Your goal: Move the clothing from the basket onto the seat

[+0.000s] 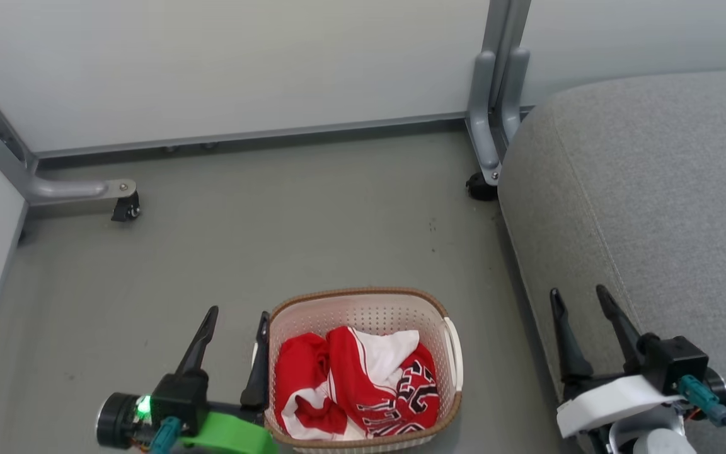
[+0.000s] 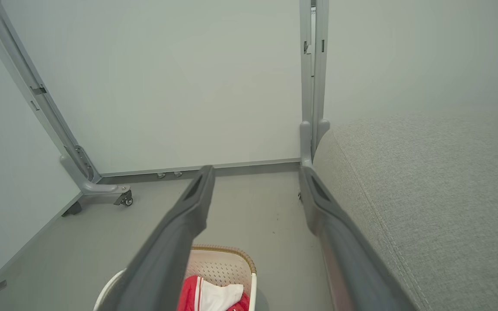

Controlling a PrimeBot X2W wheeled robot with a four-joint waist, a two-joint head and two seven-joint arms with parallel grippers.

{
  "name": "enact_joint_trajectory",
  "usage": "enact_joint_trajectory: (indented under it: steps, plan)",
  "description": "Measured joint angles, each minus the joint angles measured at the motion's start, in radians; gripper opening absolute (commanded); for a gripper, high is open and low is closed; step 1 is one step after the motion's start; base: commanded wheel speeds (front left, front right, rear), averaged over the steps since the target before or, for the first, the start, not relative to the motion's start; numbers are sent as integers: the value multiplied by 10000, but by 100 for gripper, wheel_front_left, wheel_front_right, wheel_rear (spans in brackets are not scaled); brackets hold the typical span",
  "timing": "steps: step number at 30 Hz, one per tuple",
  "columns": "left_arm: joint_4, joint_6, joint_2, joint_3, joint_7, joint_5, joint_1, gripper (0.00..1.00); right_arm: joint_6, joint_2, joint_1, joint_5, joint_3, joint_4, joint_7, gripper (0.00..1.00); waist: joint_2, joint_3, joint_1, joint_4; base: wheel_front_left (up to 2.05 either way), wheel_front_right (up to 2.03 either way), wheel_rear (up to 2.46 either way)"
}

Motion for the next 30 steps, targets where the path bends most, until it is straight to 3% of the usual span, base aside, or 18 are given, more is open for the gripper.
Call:
enact_joint_trajectory:
  steps: [11, 17, 30]
  plan:
    - [2048, -464, 8, -1210, 0, 447, -2834, 100, 0, -8, -1392, -403, -780, -487, -2, 100, 0, 1887, 0, -142, 0, 0, 0]
    - [3405, -546, 336, -2232, 0, 700, -4751, 100, 0, -8, -2254, -500, -1185, -1020, -2, 100, 0, 3198, 1, -266, 0, 0, 0]
    - [6397, -562, 1496, -7285, 0, -104, -8189, 100, 2, -13, -3516, 391, -961, -2080, -2, 100, 0, 5958, 2, -787, 0, 0, 0]
